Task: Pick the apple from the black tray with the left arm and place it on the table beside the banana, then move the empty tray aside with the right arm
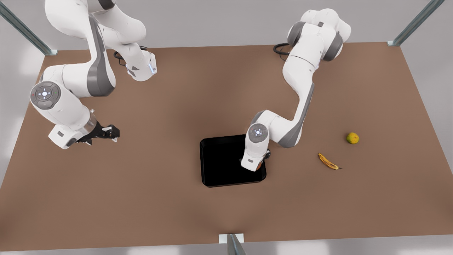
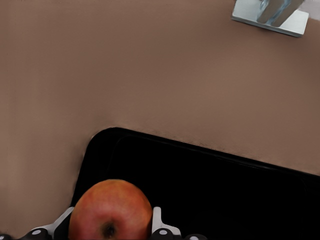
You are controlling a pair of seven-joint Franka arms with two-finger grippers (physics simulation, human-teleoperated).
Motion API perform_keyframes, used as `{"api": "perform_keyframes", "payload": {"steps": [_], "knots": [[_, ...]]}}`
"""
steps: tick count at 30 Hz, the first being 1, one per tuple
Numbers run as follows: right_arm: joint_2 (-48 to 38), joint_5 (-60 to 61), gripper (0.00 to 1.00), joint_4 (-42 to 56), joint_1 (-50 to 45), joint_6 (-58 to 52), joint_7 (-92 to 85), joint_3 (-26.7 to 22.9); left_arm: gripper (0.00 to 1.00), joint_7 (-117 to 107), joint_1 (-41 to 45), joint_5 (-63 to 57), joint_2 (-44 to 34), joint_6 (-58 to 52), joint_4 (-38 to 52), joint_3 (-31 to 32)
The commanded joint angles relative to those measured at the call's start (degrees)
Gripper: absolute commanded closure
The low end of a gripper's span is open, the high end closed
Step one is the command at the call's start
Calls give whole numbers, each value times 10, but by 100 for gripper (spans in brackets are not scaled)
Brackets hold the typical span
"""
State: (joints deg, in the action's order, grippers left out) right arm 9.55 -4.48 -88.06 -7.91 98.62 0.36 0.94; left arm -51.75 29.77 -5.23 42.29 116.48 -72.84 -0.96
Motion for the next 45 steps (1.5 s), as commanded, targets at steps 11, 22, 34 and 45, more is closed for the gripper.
{"api": "perform_keyframes", "payload": {"steps": [11,22,34,45], "knots": [[159,-2,0,87,-93,82,232,76,6,566,-209,78,18,135,-138,-2],[306,4,0,148,-147,302,459,77,0,546,-229,48,-310,-169,-133,-4],[331,-5,0,77,-183,315,448,79,0,524,-241,97,-288,-174,-119,-1],[340,-5,4,-3,-170,379,393,78,0,523,-241,87,-290,-175,-118,-1]]}}
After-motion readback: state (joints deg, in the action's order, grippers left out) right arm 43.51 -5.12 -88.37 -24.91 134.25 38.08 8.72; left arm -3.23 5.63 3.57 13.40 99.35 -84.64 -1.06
